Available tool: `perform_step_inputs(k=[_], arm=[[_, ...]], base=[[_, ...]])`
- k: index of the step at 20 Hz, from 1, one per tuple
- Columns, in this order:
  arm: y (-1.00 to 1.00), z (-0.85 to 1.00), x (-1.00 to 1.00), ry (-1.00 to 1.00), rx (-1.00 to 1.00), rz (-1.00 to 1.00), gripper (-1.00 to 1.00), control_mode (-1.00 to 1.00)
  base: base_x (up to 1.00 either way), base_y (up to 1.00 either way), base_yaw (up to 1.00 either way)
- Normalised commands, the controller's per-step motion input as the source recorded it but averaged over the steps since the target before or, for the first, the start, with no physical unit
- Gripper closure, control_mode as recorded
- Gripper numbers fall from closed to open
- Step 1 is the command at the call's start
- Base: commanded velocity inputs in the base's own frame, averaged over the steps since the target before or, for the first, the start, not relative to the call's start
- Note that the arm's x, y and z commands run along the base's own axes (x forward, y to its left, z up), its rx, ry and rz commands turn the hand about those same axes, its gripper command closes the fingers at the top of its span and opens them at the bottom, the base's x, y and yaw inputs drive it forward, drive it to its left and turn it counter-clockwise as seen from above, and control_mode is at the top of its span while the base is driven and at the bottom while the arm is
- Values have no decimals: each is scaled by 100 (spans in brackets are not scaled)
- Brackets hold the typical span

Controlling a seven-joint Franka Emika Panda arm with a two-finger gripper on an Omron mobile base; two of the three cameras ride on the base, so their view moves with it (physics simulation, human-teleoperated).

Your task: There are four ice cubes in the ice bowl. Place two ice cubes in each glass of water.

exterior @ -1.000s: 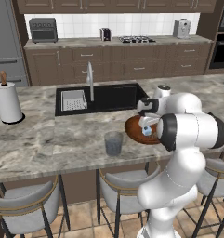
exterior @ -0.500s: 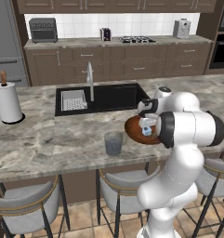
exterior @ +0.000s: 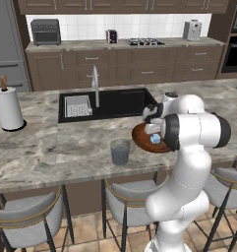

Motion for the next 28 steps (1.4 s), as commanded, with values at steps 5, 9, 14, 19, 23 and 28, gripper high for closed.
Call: perform_step_inputs(k=[5,9,14,19,23,28], arm=[[3,-12,25,0,0,0,-100,-100],[4,-21,12,1,0,0,-100,-100],[0,-19,0,0,0,0,-100,-100],[0,-17,0,0,0,0,-100,-100],[1,-18,0,0,0,0,-100,-100],[0,-17,0,0,0,0,-100,-100]], base=[[0,0,0],[0,0,0],[0,0,0],[0,0,0],[0,0,0],[0,0,0]])
